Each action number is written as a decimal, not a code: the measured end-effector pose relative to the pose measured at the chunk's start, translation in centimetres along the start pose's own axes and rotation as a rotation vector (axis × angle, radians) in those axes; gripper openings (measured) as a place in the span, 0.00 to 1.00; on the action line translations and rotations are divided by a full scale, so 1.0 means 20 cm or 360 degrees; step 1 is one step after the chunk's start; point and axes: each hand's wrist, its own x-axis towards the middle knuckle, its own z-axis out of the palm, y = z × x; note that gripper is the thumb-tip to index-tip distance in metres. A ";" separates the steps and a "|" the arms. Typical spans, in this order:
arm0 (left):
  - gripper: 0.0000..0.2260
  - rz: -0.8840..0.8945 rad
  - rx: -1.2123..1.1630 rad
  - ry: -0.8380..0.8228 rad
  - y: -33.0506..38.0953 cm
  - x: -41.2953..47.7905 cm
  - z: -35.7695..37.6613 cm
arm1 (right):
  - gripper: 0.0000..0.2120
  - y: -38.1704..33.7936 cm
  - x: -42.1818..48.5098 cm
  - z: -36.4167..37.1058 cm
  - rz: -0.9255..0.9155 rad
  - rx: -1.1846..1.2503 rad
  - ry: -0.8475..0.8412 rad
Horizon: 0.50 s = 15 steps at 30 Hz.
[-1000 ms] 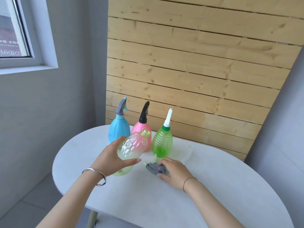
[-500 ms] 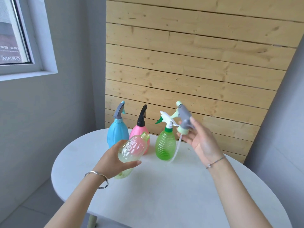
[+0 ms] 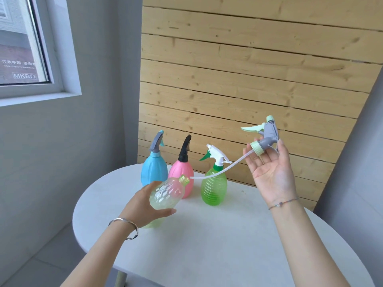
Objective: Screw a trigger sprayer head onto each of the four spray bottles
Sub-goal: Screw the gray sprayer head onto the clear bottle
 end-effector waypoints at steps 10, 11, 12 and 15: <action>0.35 0.0034 0.0016 0.0046 0.03 0.00 -0.02 | 0.17 0.05 0.00 0.02 0.0026 -0.0038 -0.0052; 0.35 0.0006 0.0028 0.0055 0.01 0.00 -0.03 | 0.17 0.04 0.01 0.02 0.0014 -0.0027 -0.0050; 0.35 -0.0023 0.0034 0.0057 0.00 0.01 -0.03 | 0.17 0.03 0.01 0.02 0.0009 -0.0018 -0.0043; 0.36 -0.0058 0.0051 0.0036 -0.01 0.00 -0.04 | 0.18 0.03 0.01 0.01 0.0017 -0.0005 -0.0019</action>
